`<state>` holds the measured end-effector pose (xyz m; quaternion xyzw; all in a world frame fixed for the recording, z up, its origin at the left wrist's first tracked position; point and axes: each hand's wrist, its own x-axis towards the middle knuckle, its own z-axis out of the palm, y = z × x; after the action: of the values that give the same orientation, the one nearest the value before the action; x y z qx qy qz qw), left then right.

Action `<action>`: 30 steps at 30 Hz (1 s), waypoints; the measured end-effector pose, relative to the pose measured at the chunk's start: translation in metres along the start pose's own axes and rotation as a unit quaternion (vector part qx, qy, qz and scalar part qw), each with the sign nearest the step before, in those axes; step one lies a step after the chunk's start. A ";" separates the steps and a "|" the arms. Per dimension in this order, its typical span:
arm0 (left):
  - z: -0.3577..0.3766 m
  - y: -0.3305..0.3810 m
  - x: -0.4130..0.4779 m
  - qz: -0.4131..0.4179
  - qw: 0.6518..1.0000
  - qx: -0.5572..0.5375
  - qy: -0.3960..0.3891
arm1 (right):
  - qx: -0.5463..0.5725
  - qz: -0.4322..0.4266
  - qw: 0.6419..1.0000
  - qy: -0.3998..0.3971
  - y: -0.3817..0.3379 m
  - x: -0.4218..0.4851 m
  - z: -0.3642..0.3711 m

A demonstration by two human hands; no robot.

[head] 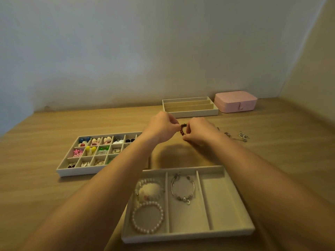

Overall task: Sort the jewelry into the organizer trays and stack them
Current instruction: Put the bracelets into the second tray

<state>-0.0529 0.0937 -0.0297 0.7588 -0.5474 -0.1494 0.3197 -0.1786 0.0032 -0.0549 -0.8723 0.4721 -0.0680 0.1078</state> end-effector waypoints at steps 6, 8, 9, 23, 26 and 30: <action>-0.001 0.001 0.005 0.011 0.999 -0.024 0.021 | 0.042 -0.001 0.999 0.022 -0.004 0.009 -0.002; -0.001 0.001 0.001 0.007 0.999 -0.044 0.028 | 0.159 0.011 0.986 0.052 -0.007 0.002 -0.010; -0.003 0.001 -0.002 0.005 0.998 -0.053 0.030 | 0.220 0.013 0.973 0.063 -0.008 -0.002 -0.014; -0.049 0.020 -0.078 0.004 0.946 -0.319 -0.065 | 0.526 -0.059 0.847 -0.045 -0.028 -0.095 -0.085; -0.056 0.022 -0.099 -0.013 0.935 -0.346 -0.078 | 0.525 -0.063 0.847 -0.048 -0.028 -0.113 -0.090; -0.062 0.019 -0.123 -0.023 0.936 -0.340 -0.089 | 0.482 -0.056 0.870 -0.092 -0.022 -0.136 -0.092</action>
<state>-0.0753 0.2236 0.0139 0.6011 -0.4724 -0.4009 0.5047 -0.2553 0.1179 0.0375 -0.7394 0.3187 -0.2126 0.5536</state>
